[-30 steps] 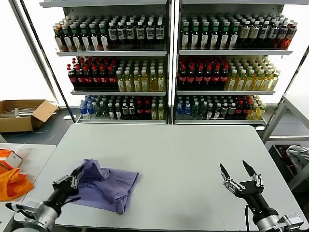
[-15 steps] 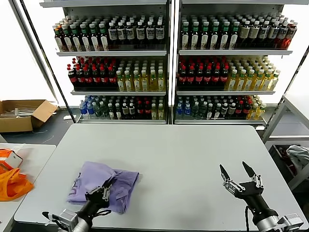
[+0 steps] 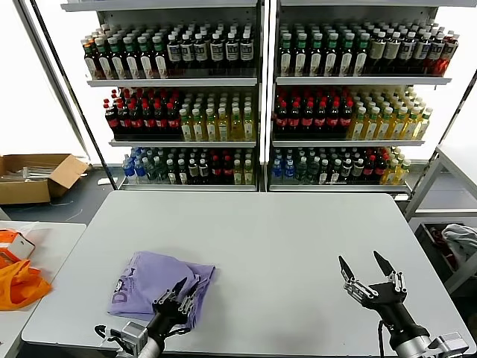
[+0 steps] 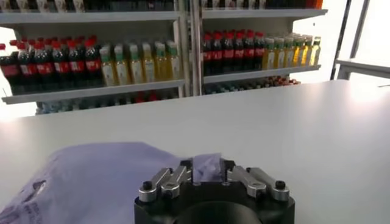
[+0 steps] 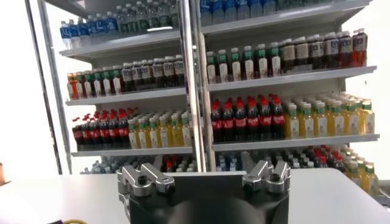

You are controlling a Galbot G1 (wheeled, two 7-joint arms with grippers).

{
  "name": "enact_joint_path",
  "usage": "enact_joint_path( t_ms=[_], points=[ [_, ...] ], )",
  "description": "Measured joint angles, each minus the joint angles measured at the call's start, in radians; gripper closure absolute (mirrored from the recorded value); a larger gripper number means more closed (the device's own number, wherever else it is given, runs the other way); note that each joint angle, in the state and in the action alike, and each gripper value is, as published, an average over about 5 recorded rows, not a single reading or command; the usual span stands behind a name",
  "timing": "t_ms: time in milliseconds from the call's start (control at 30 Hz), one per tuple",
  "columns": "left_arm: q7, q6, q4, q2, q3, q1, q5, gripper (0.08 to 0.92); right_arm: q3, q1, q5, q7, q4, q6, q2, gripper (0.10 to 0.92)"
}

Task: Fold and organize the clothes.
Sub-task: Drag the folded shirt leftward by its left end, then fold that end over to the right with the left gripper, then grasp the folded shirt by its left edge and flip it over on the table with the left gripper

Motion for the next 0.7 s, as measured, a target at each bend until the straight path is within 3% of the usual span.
enact_joint_path(
  t_ms=[200, 433, 700],
  points=[
    [-0.002, -0.002, -0.053, 0.011, -0.047, 0.02, -0.025, 0.406, -0.002, 0.001, 0.0, -0.002, 0.005, -0.003, -0.007, 0.203],
    [0.001, 0.031, -0.104, 0.062, -0.213, 0.01, -0.124, 0.217, -0.015, 0.011, -0.003, -0.002, 0.006, -0.003, -0.011, 0.203],
    [-0.035, 0.096, -0.02, 0.14, -0.354, -0.04, -0.339, 0.177, -0.035, 0.012, -0.009, -0.003, 0.014, -0.002, -0.008, 0.203]
  ],
)
